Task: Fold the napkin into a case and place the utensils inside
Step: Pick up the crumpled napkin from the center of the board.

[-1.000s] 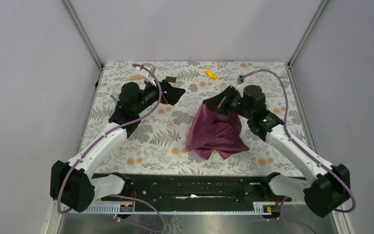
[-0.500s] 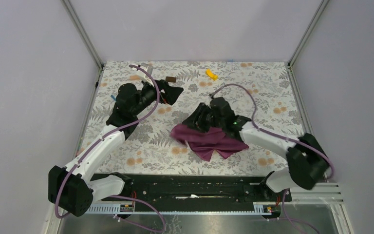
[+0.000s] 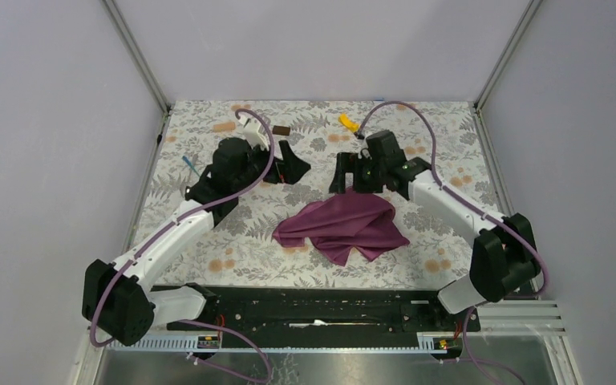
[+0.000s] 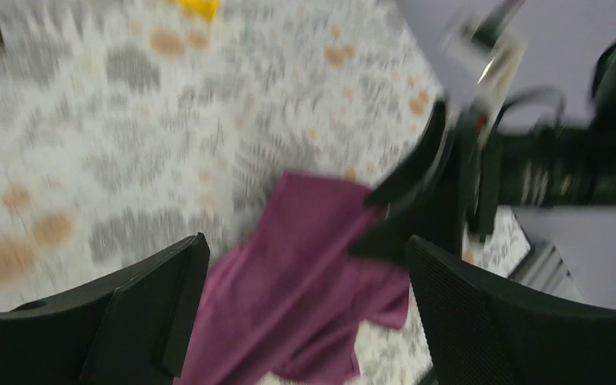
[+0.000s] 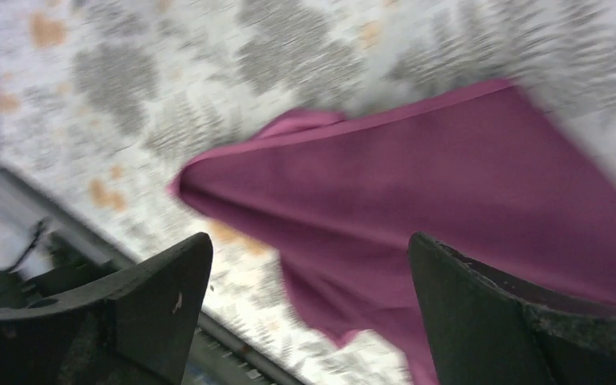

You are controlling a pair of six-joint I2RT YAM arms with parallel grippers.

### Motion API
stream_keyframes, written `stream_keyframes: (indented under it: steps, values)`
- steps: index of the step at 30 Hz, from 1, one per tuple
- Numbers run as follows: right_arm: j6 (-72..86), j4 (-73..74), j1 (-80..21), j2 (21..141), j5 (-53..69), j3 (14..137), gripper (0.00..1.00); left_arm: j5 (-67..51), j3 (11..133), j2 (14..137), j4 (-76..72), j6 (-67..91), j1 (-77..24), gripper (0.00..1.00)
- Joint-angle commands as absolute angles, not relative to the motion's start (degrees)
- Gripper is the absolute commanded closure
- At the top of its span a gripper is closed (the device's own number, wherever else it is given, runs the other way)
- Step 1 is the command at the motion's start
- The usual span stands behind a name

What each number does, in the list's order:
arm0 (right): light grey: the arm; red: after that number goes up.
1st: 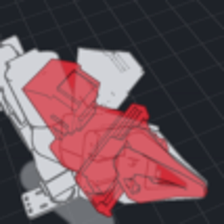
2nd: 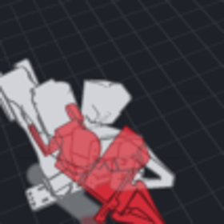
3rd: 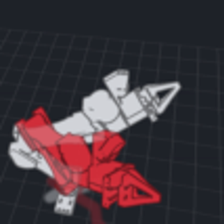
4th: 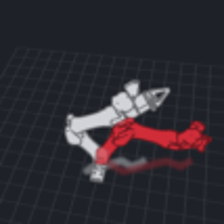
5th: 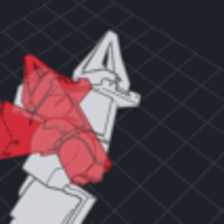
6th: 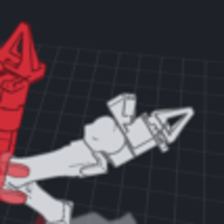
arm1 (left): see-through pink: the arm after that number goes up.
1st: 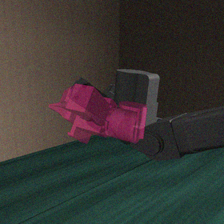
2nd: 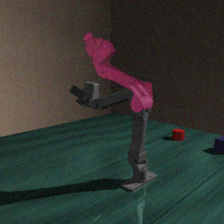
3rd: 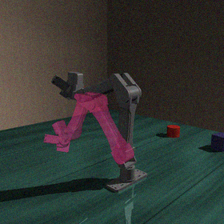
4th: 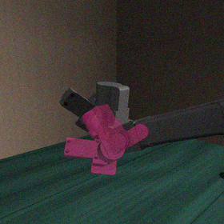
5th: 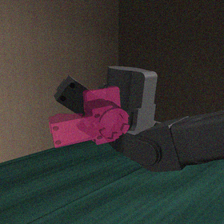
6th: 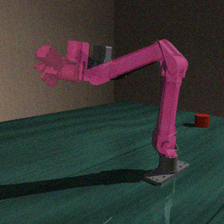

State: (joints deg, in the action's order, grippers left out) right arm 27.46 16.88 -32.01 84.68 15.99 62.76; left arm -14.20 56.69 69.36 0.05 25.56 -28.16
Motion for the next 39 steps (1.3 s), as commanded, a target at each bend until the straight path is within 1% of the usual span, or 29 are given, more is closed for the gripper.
stream_keyframes:
  steps: [1, 3, 5, 7, 9, 13, 15, 19, 22, 24, 29, 32, 34, 36, 39]
  values:
    - [9.30, 27.24, -26.73, 90.77, 7.57, 69.46, 0.02, -16.66, 46.43, 64.68, 7.30, 34.55, -28.48, 0.01]
    - [5.90, 29.14, -26.26, 95.93, 6.77, 74.22, 0.03, -14.78, 41.74, 60.73, 7.92, 37.14, -29.51, 0.01]
    - [3.21, 35.80, -26.09, 103.08, 6.95, 82.86, 0.08, -11.87, 39.16, 57.43, 10.16, 38.72, -31.02, 0.02]
    - [0.94, 39.34, -26.10, 108.29, 6.31, 88.95, 0.10, -8.49, 37.26, 55.35, 12.75, 39.33, -32.67, 0.03]
    - [-2.41, 40.08, -25.40, 111.29, 7.95, 91.82, 0.11, -7.21, 34.91, 54.92, 14.10, 39.71, -34.11, 0.08]
    - [-7.45, 40.23, -23.58, 114.65, 10.84, 93.82, 0.13, -4.34, 31.86, 56.73, 13.82, 40.90, -37.99, 0.14]
    - [-9.01, 40.06, -23.02, 115.77, 11.95, 94.51, 0.15, -1.02, 31.94, 58.63, 13.63, 40.71, -39.69, 0.16]
    - [-10.94, 41.07, -22.37, 118.37, 16.08, 94.75, 0.20, 2.71, 30.86, 61.36, 12.06, 41.53, -41.96, 0.28]
    - [-11.29, 39.82, -22.41, 119.25, 16.21, 92.92, 0.21, 4.67, 28.30, 61.50, 9.66, 43.05, -43.57, 0.34]
    - [-11.43, 39.14, -22.41, 119.72, 16.59, 92.24, 0.20, 5.87, 27.22, 61.67, 9.24, 44.02, -44.14, 0.36]
    - [-10.81, 37.83, -22.37, 121.46, 17.13, 91.23, 0.21, 9.19, 25.50, 61.09, 9.30, 46.92, -45.53, 0.35]
    - [-10.10, 35.92, -22.41, 122.06, 17.77, 89.70, 0.24, 11.40, 23.66, 61.35, 7.12, 47.81, -45.70, 0.29]
    - [-9.46, 33.76, -22.39, 121.79, 18.41, 88.23, 0.26, 11.78, 22.23, 62.05, 3.46, 47.50, -45.70, 0.29]
    - [-8.73, 32.01, -22.36, 121.56, 18.47, 87.30, 0.29, 12.46, 21.49, 62.84, 0.84, 47.50, -45.70, 0.32]
    - [-7.93, 29.64, -22.37, 121.03, 18.69, 85.84, 0.34, 15.93, 21.36, 64.34, -0.50, 47.54, -45.70, 0.43]
